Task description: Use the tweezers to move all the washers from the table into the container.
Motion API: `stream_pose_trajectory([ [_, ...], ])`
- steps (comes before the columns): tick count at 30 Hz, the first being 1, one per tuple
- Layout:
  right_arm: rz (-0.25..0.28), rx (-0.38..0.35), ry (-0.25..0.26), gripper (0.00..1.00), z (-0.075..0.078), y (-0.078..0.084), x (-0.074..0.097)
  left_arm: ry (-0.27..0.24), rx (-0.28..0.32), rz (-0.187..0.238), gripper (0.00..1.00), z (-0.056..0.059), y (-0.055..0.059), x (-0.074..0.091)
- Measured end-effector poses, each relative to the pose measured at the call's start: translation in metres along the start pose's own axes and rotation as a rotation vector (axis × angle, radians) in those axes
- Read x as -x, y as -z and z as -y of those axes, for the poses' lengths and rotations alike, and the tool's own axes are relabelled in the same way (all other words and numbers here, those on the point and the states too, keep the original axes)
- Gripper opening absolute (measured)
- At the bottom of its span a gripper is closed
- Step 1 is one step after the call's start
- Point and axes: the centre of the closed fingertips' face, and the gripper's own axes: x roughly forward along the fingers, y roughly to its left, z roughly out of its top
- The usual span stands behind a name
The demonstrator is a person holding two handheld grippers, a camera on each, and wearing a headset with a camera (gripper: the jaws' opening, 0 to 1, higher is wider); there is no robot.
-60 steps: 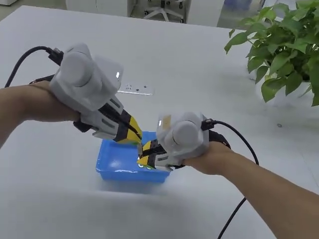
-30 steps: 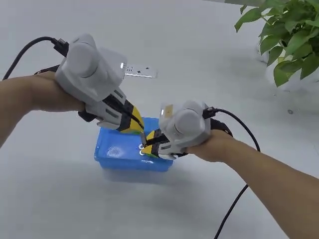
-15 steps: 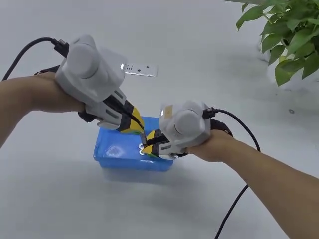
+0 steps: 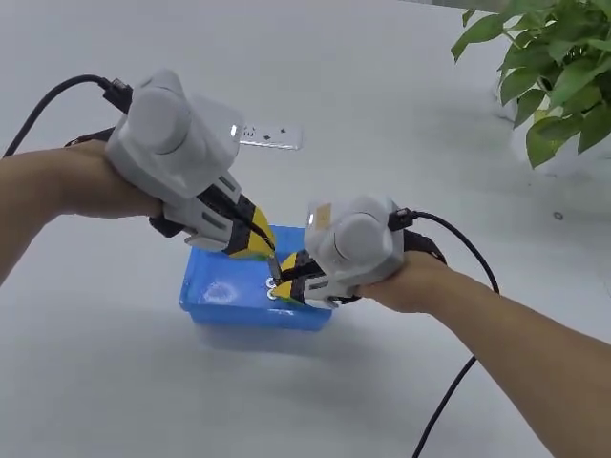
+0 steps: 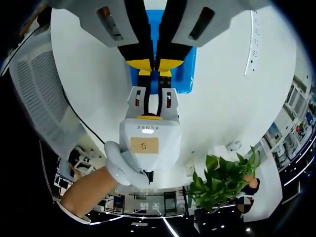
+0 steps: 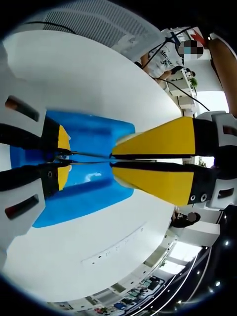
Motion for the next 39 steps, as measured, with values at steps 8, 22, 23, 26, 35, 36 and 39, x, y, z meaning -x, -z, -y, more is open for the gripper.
stream_pose_trajectory([
  [8,0.006,0.004,0.004,0.09,-0.003,-0.005,0.005,-0.005,-0.004,0.000,0.05,0.003,-0.004,0.005],
  [22,0.029,0.030,0.036,0.11,-0.009,-0.026,0.022,-0.025,-0.034,-0.001,0.05,0.014,-0.021,0.026],
  [23,0.031,0.031,0.039,0.11,-0.009,-0.028,0.024,-0.028,-0.035,0.000,0.05,0.014,-0.023,0.028],
  [26,0.034,0.037,0.047,0.11,-0.011,-0.032,0.027,-0.034,-0.038,0.001,0.05,0.017,-0.026,0.031],
  [35,0.046,0.046,0.067,0.12,-0.018,-0.043,0.038,-0.050,-0.043,0.007,0.05,0.027,-0.036,0.042],
  [36,0.048,0.046,0.071,0.12,-0.018,-0.045,0.040,-0.052,-0.045,0.007,0.05,0.028,-0.037,0.044],
  [39,0.057,0.047,0.082,0.13,-0.019,-0.049,0.043,-0.060,-0.047,0.011,0.05,0.030,-0.040,0.047],
])
